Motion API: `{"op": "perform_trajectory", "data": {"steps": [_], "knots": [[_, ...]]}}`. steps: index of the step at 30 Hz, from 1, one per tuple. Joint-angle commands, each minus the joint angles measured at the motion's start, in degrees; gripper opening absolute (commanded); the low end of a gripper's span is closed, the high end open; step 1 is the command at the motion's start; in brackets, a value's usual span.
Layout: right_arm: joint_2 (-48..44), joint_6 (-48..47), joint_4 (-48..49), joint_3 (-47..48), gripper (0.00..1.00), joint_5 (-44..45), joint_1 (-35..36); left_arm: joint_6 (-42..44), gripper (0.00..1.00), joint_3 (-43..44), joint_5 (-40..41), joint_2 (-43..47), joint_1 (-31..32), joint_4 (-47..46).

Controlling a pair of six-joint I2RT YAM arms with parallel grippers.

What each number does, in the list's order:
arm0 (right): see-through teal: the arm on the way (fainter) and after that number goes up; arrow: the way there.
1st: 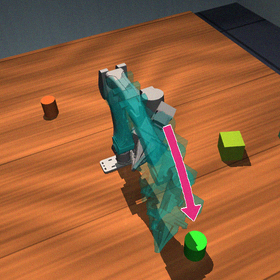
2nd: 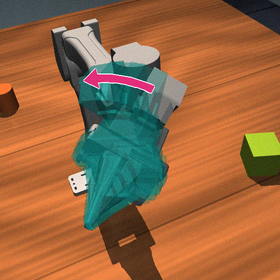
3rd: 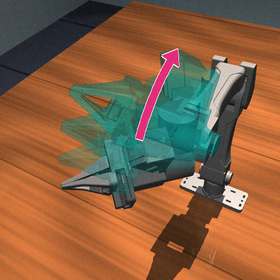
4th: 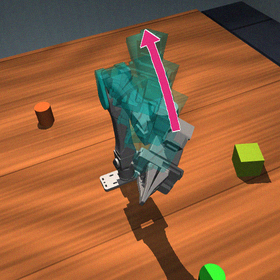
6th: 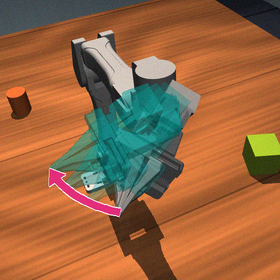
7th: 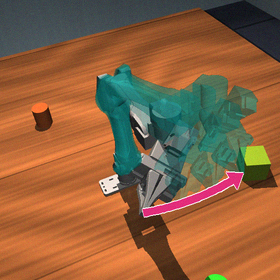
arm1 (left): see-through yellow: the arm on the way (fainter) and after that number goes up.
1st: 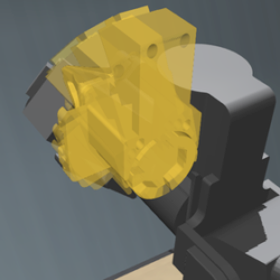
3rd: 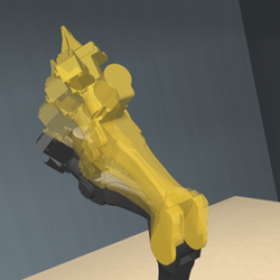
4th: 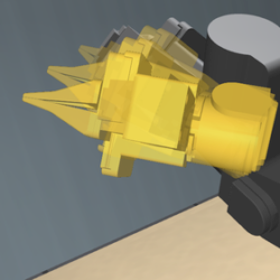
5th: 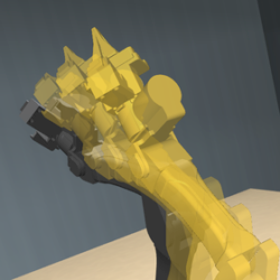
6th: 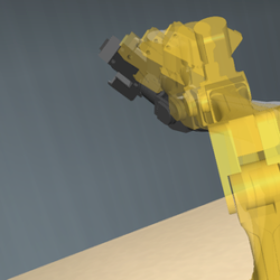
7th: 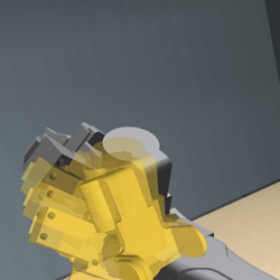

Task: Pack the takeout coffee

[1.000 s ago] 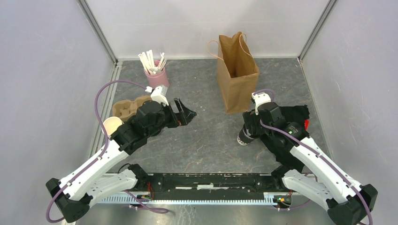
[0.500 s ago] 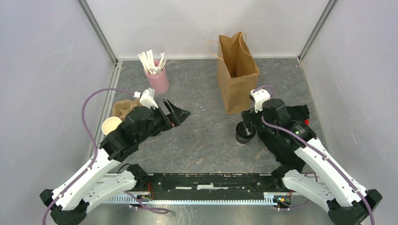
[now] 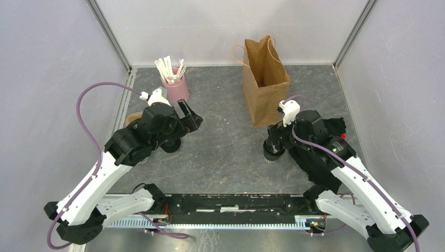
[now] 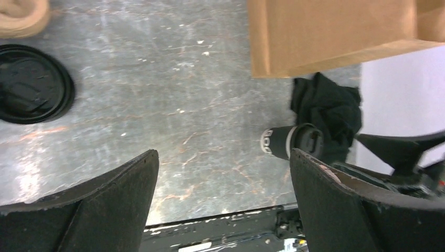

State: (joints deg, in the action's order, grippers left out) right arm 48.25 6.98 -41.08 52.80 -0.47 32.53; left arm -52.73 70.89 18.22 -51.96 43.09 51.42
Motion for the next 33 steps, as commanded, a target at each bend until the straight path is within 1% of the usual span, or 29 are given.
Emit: {"op": "perform_trajectory", "data": {"steps": [1,2,4,7,9,13,17,20,22,24,26,27,29,31,33], "knots": [[-1.00,-1.55,3.47,-0.37,0.98,-0.14,0.09,2.45,1.00,5.52,7.78,-3.73,-1.14,12.74],[-0.64,-1.24,3.13,0.02,0.98,0.10,0.16,2.86,1.00,6.92,8.40,-4.82,-2.06,15.21],[-0.46,-1.00,2.92,0.39,0.98,-0.12,0.12,5.98,1.00,9.46,7.16,-7.24,-5.81,18.65],[-1.13,-1.58,4.18,-1.15,0.98,-0.92,0.16,12.99,1.00,11.46,2.54,-10.64,-14.59,20.52],[-1.38,-2.51,4.43,-1.81,0.98,-0.94,0.18,16.46,1.00,12.95,0.84,-12.99,-19.77,21.44],[-1.32,-4.01,2.65,-1.38,0.98,0.11,0.13,19.54,1.00,16.63,3.39,-16.60,-26.59,25.20],[-2.11,-5.30,2.20,-1.29,0.98,0.12,0.16,21.46,0.99,18.30,7.12,-17.49,-30.63,27.33],[-2.51,-5.39,1.97,-1.44,0.98,0.04,0.14,25.97,0.90,15.26,10.95,-17.20,-34.40,26.63],[-3.01,-5.19,2.31,-2.09,0.98,-0.27,0.17,28.95,0.85,13.50,11.22,-17.27,-37.76,25.27],[-3.16,-5.38,2.17,-2.43,0.98,-0.67,0.23,30.08,0.80,13.00,11.60,-17.33,-39.45,23.87],[-3.46,-5.70,2.02,-2.60,0.98,-0.60,0.16,31.82,0.73,11.37,11.68,-17.33,-41.36,22.04],[-3.54,-5.84,2.04,-2.62,0.98,-0.42,0.16,32.76,0.70,10.36,10.94,-17.43,-42.61,21.35],[-3.49,-6.04,1.55,-2.22,0.98,-0.06,0.12,33.79,0.65,7.99,7.00,-17.34,-46.26,19.68],[-3.92,-6.09,2.17,-2.88,0.98,-0.12,0.17,33.38,0.60,6.02,2.32,-17.10,-47.57,17.90],[-4.35,-6.08,2.76,-3.78,0.98,-0.40,0.25,32.65,0.57,4.41,-0.02,-17.09,-48.66,16.59]]}}
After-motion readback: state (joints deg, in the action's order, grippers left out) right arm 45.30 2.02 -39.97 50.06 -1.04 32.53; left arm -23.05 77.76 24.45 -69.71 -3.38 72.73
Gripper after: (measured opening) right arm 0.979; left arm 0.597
